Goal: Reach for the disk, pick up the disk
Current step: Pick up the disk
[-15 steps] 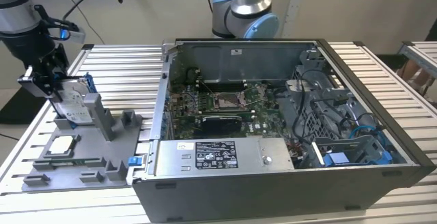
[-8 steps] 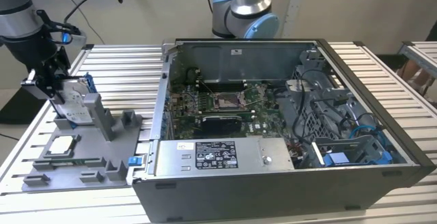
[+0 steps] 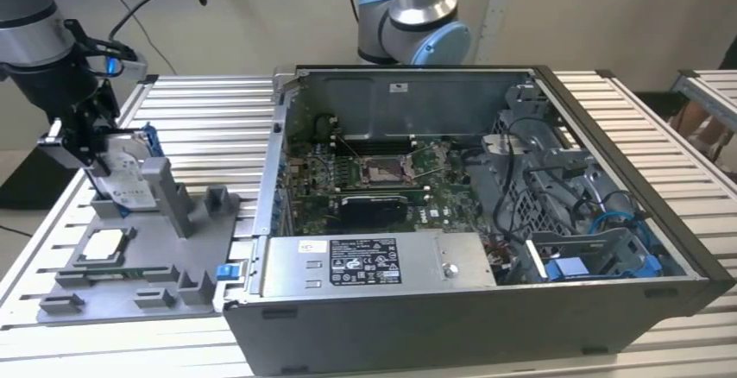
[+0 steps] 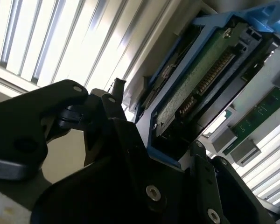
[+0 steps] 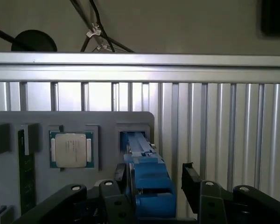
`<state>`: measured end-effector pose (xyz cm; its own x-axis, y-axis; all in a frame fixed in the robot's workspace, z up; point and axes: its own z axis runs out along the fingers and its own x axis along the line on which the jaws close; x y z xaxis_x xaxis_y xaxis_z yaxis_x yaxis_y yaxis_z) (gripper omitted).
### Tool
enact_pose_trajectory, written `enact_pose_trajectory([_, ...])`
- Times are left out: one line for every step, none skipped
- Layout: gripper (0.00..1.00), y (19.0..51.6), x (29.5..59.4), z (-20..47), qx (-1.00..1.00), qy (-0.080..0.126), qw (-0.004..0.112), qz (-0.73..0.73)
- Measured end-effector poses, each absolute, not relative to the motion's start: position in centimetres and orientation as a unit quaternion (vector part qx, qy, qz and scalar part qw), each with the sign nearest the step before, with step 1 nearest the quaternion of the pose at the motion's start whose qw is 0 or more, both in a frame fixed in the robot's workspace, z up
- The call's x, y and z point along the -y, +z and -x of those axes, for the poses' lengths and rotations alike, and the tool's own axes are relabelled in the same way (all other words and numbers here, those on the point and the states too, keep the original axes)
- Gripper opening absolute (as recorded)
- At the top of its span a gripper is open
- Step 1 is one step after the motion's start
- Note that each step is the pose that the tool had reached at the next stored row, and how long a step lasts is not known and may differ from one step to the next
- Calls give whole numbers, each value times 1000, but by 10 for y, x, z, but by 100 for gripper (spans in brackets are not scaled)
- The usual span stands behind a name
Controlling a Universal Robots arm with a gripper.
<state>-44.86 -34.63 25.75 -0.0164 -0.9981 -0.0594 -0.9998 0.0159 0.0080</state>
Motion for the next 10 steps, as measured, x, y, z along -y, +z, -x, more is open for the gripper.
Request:
enact_pose_trajectory([100,258,346,449,-712,24,18,701])
enact_pose_trajectory([100,258,347,449,-712,23,18,701])
enact_pose_trajectory([100,258,347,449,-712,24,18,701])
enact_pose_trajectory([100,258,346,449,-712,24,18,701])
enact_pose_trajectory([100,258,346,449,-712,24,18,701])
enact_pose_trajectory([100,257,346,449,-712,24,18,701])
enact_pose_trajectory([100,257,346,449,-712,24,18,701])
enact_pose_trajectory([100,257,346,449,-712,24,18,701])
enact_pose_trajectory([100,258,346,449,-712,23,18,701])
enact_pose_trajectory([100,258,346,449,-713,21,15,701])
